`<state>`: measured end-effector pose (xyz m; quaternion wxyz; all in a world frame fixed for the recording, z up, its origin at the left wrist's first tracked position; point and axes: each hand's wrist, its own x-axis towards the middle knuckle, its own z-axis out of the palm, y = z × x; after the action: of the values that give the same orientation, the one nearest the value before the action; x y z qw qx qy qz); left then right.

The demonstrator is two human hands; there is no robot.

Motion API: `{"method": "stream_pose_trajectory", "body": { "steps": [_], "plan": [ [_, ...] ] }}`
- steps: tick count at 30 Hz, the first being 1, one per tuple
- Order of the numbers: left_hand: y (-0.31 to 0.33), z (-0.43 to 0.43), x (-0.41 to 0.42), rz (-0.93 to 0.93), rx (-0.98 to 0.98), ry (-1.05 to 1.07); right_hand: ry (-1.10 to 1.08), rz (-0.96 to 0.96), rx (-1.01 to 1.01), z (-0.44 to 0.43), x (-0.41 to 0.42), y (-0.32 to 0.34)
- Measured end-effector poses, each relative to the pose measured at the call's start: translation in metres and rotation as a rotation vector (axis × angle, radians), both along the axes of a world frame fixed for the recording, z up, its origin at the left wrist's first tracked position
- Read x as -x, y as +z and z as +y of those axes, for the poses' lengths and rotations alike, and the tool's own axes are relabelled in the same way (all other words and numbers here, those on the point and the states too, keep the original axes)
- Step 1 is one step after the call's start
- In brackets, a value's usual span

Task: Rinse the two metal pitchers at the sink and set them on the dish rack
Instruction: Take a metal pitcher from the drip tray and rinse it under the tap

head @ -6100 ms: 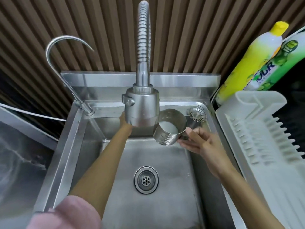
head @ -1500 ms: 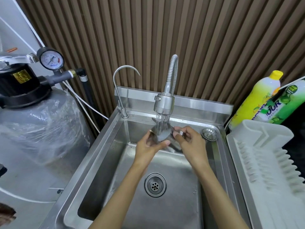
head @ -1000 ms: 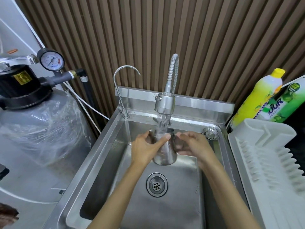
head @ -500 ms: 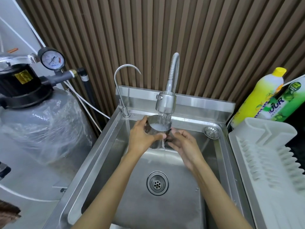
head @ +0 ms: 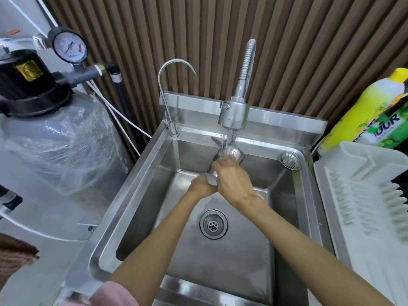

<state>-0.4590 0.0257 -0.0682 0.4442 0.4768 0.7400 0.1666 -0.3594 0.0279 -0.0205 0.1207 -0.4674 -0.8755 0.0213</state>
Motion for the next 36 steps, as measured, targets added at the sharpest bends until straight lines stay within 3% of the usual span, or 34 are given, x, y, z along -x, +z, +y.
{"method": "stream_pose_trajectory", "body": {
  "steps": [9, 11, 13, 15, 18, 21, 24, 26, 28, 31, 32, 34, 36],
  "plan": [
    [-0.008, -0.001, 0.017, -0.144, -0.014, 0.066, 0.022, 0.082, -0.113, 0.017, -0.013, -0.018],
    [-0.010, -0.002, 0.018, -0.239, 0.003, 0.097, -0.134, 0.367, 0.054, 0.020, -0.019, -0.015],
    [-0.007, -0.004, 0.015, -0.413, -0.027, 0.112, -0.358, 0.682, 0.336, 0.026, -0.029, -0.014],
    [-0.006, -0.007, 0.007, -0.551, -0.134, 0.163, -0.422, 1.067, 0.632, 0.023, -0.039, -0.014],
    [0.000, -0.015, -0.006, -0.434, -0.378, 0.215, -0.336, 1.465, 0.860, 0.007, -0.042, -0.016],
    [0.019, -0.022, -0.006, -0.183, -0.605, 0.219, -0.260, 1.619, 0.985, -0.005, -0.040, -0.018],
    [0.038, -0.026, 0.000, 0.145, -0.590, 0.122, -0.289, 1.549, 1.098, -0.010, -0.047, -0.010],
    [0.041, -0.028, -0.001, 0.244, -0.480, 0.087, -0.397, 1.416, 1.108, -0.007, -0.053, 0.004],
    [0.037, -0.033, -0.009, 0.131, -0.430, 0.135, -0.512, 1.179, 0.939, -0.002, -0.054, 0.024],
    [0.033, -0.032, -0.022, -0.290, -0.371, 0.251, -0.490, 0.793, 0.485, -0.001, -0.045, 0.049],
    [0.034, -0.029, -0.023, -0.401, -0.382, 0.277, -0.443, 0.758, 0.394, -0.004, -0.039, 0.052],
    [0.040, -0.021, -0.021, -0.490, -0.494, 0.330, -0.372, 0.905, 0.379, -0.009, -0.030, 0.053],
    [0.052, -0.014, -0.013, -0.402, -0.630, 0.312, -0.383, 1.145, 0.507, -0.009, -0.029, 0.044]
  ]
}}
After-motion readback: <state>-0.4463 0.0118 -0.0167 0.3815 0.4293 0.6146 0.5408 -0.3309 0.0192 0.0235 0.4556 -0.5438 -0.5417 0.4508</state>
